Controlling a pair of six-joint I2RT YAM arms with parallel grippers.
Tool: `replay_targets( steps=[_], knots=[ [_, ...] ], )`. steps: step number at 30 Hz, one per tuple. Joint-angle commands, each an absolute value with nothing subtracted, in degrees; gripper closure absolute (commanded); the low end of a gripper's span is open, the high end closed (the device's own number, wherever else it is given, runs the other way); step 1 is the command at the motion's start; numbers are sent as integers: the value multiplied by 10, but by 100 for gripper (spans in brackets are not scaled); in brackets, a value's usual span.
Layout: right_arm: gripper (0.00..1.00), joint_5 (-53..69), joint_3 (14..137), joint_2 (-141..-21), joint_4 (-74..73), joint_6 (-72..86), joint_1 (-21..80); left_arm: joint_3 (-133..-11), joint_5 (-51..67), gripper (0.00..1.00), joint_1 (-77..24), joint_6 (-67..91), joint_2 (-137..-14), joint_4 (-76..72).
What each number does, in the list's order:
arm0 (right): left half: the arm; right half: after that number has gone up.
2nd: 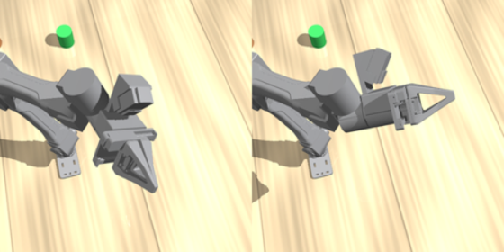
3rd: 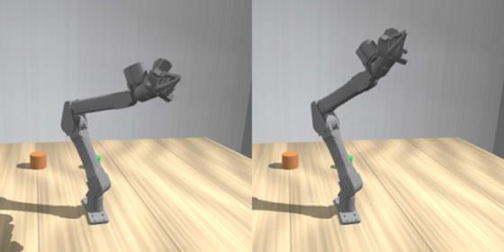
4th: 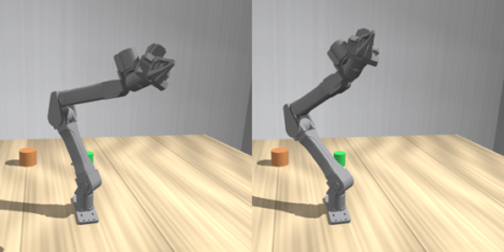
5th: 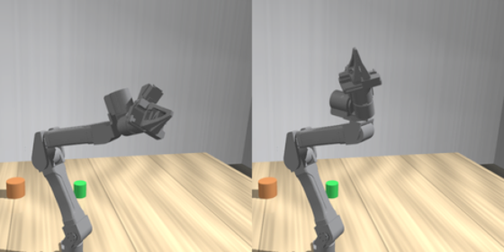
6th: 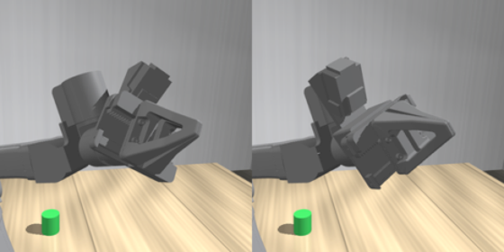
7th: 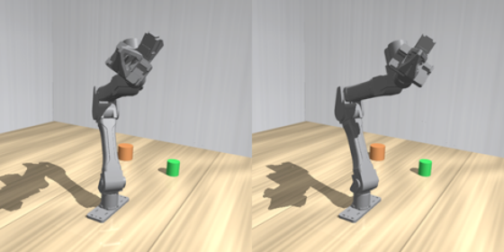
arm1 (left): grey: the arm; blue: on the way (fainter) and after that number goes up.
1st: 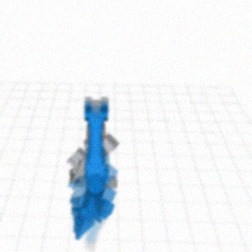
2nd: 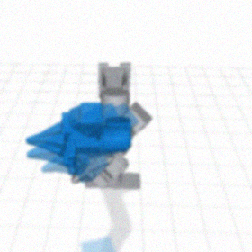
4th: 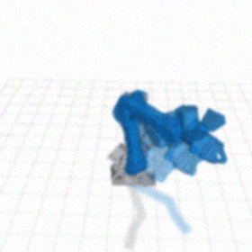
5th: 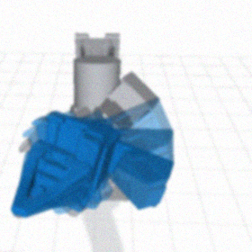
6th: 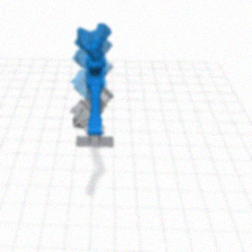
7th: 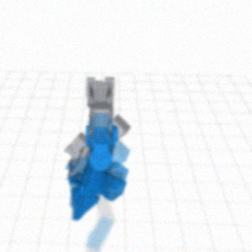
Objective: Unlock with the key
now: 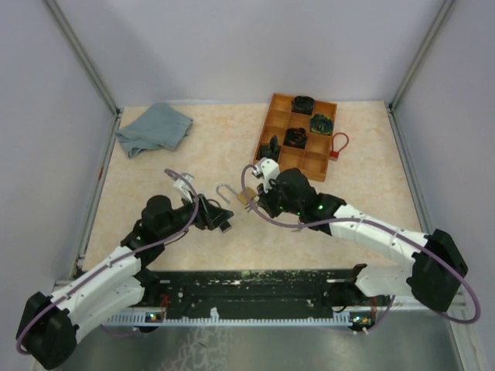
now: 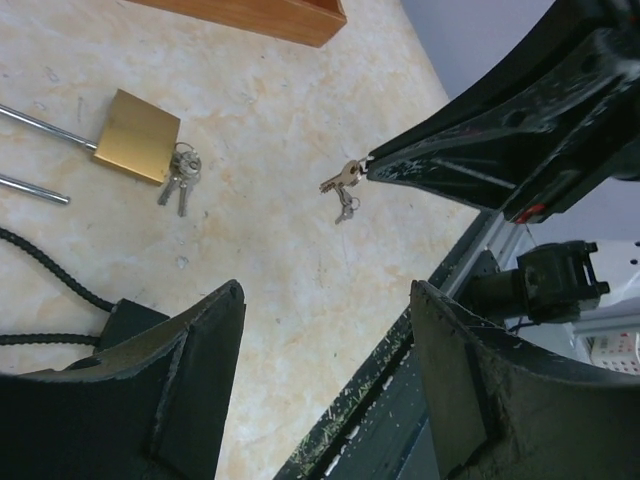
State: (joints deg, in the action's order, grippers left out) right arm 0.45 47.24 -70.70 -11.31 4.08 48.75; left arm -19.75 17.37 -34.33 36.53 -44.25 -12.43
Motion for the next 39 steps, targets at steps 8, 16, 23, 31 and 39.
replay_targets(
  steps=[8,16,23,31,39],
  knots=[
    [100,160,466,-618,-26,33,491,-180,249,33,-343,293,-464,-238],
    [100,212,473,-596,-23,44,491,-134,242,45,-377,216,-465,-395],
    [100,242,469,-586,-11,51,491,-101,245,51,-412,111,-498,-532],
    [100,260,465,-577,-4,53,491,-105,287,54,-436,18,-561,-596],
    [100,268,458,-574,1,53,491,-111,332,63,-438,4,-604,-664]
  ],
)
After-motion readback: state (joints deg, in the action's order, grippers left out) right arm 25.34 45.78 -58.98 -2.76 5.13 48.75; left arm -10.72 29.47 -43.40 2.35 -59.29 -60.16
